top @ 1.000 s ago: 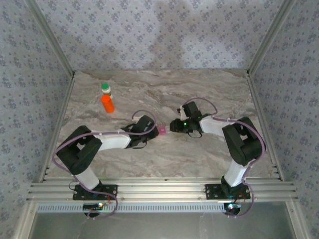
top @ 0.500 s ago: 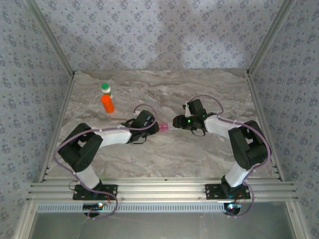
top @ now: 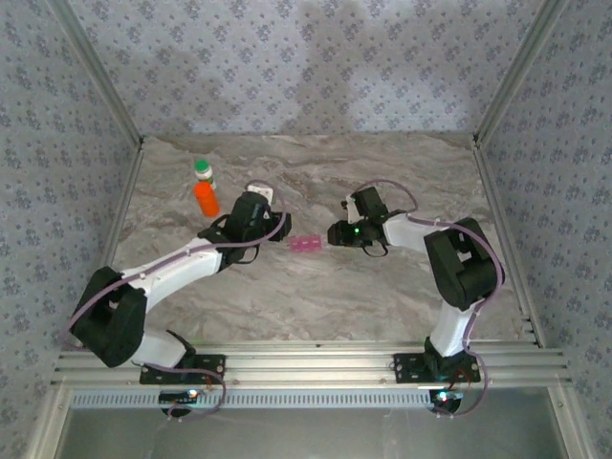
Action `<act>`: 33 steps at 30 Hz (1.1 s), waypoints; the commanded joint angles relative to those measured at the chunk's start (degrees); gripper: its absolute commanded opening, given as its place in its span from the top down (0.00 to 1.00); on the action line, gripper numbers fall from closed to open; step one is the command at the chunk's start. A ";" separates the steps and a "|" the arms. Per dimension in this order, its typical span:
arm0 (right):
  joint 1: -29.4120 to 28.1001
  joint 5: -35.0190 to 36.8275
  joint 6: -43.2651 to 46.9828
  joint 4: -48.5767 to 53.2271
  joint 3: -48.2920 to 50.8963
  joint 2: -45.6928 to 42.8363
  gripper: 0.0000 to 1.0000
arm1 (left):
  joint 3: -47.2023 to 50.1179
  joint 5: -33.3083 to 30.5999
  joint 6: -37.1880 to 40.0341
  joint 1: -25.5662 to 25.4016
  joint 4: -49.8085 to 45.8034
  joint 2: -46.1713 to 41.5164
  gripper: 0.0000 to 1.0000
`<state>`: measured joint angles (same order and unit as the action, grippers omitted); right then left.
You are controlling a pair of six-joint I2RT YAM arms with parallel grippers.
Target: Sort the pills into containers
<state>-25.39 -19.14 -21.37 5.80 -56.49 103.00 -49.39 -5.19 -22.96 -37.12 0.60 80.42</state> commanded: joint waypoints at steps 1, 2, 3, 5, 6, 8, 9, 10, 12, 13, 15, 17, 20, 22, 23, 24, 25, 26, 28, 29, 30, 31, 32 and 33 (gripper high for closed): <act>-0.47 0.01 2.44 2.82 -1.03 2.08 0.56 | -0.56 1.50 18.43 0.11 -0.42 -1.36 0.51; -0.44 -0.14 2.81 3.07 -1.31 2.45 0.58 | -0.35 3.73 23.34 0.28 -0.08 -1.41 0.48; -0.24 -0.29 3.07 3.32 -1.47 2.75 0.58 | -0.38 5.83 27.91 0.41 -0.58 -1.53 0.43; 0.11 -0.63 3.28 3.60 -1.69 3.21 0.59 | -1.55 10.31 34.46 1.46 -2.53 -1.22 0.30; 0.29 -0.71 3.32 3.51 -1.69 3.27 0.59 | -2.33 12.10 35.23 2.31 -3.64 -0.74 0.28; 0.70 -1.11 3.21 3.10 -1.37 3.18 0.60 | -5.34 17.94 36.77 4.53 -7.82 1.46 0.28; 0.88 -1.30 3.13 2.91 -1.12 3.11 0.60 | -6.31 19.77 37.43 5.16 -9.34 2.66 0.28; 1.04 -1.72 3.09 2.49 -0.84 3.00 0.60 | -7.35 21.05 37.30 5.87 -10.54 4.15 0.27; 1.58 -2.67 3.16 1.81 -0.26 2.83 0.60 | -9.75 26.15 34.80 7.95 -12.72 7.18 0.27; 1.87 -3.09 3.19 1.44 0.12 2.89 0.60 | -10.91 29.16 33.10 9.20 -13.58 8.61 0.27; 2.34 -3.60 3.09 0.71 0.65 2.97 0.60 | -13.25 30.23 31.63 9.81 -16.04 11.08 0.29; 2.75 -3.78 2.72 0.59 0.89 3.51 0.60 | -14.11 26.63 34.94 8.50 -18.25 12.28 0.31; 2.99 -4.72 2.58 0.83 0.53 4.05 0.60 | -11.80 20.88 43.08 5.60 -18.16 11.77 0.30; 3.08 -5.07 2.51 0.61 0.48 4.22 0.61 | -11.37 20.11 46.75 5.27 -18.53 12.18 0.30; 3.20 -5.21 2.43 0.61 0.35 4.36 0.61 | -11.25 19.98 49.01 5.14 -18.75 12.55 0.30; 3.17 -5.38 2.44 0.61 0.33 4.47 0.61 | -11.25 19.88 50.92 5.09 -19.01 12.85 0.30; 3.28 -5.53 2.38 0.56 0.24 4.64 0.61 | -11.35 19.85 52.91 4.96 -19.14 13.04 0.30; 3.28 -5.77 2.30 0.59 0.16 4.79 0.61 | -11.44 19.81 54.70 4.97 -19.26 13.34 0.30; 3.32 -6.50 2.28 0.59 -0.18 5.39 0.61 | -12.21 20.42 58.48 5.05 -21.20 14.31 0.29; 3.31 -6.98 2.27 0.68 -0.36 5.78 0.61 | -13.27 20.53 60.59 5.12 -23.41 15.31 0.29; 3.28 -7.24 2.23 0.81 -0.54 6.10 0.61 | -14.55 20.70 61.83 5.06 -25.66 16.39 0.29; 3.30 -7.47 2.21 0.94 -0.64 6.34 0.61 | -16.06 21.08 62.77 5.18 -27.89 17.67 0.28; 3.32 -7.55 2.22 1.05 -0.72 6.50 0.61 | -17.49 21.84 63.93 5.30 -29.91 18.91 0.29; 3.26 -7.53 2.26 1.05 -0.71 6.52 0.61 | -18.44 22.27 64.85 5.25 -31.27 19.85 0.28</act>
<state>-22.04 -28.14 -19.46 2.96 -57.71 106.61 -64.55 15.49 35.00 -32.23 -23.33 97.89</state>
